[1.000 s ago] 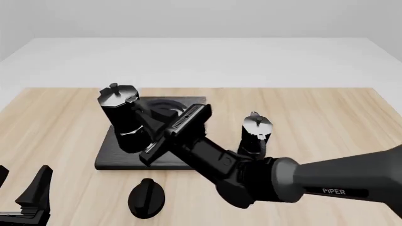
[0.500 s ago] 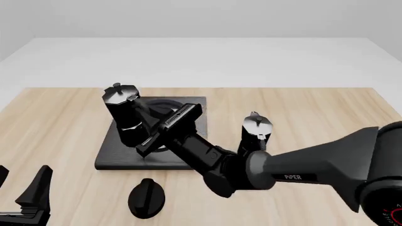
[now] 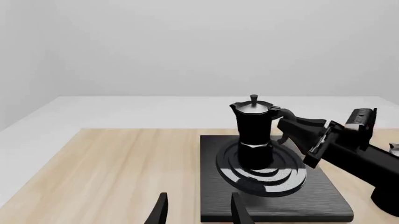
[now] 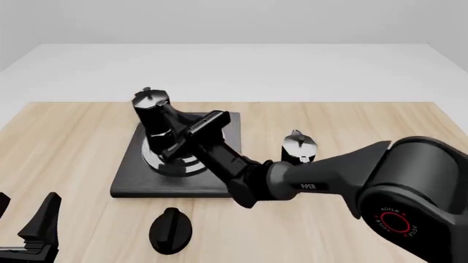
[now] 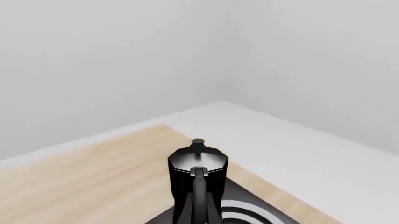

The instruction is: Put the right moka pot on the stove.

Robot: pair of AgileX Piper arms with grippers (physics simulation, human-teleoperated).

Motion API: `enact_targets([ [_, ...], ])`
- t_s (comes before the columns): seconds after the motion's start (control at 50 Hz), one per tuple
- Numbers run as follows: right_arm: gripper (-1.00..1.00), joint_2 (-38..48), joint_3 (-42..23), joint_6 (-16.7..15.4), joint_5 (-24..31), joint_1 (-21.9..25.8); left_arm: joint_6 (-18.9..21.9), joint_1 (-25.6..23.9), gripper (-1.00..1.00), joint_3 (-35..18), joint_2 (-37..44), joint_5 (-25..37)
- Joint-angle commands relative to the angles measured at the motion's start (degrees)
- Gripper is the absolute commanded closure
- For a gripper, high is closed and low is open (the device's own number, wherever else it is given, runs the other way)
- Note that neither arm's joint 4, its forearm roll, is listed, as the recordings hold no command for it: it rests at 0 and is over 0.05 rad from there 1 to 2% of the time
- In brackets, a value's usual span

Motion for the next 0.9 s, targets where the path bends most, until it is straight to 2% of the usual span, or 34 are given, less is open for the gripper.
enact_targets([
  [0.02,1.00,3.89,-6.95,1.13,0.93,-2.03,0.00,0.00,-1.00,0.00,0.00,0.00],
  [0.44,1.00,9.39,-11.77,2.54,2.30,-4.48,0.00,0.00,-1.00,0.00,0.00,0.00],
  [0.7,1.00,9.55,-10.15,2.44,2.25,-4.41,0.00,0.00,-1.00,0.00,0.00,0.00],
  [0.9,1.00,7.85,-6.58,2.01,1.50,-3.73,0.00,0.00,-1.00,0.00,0.00,0.00],
])
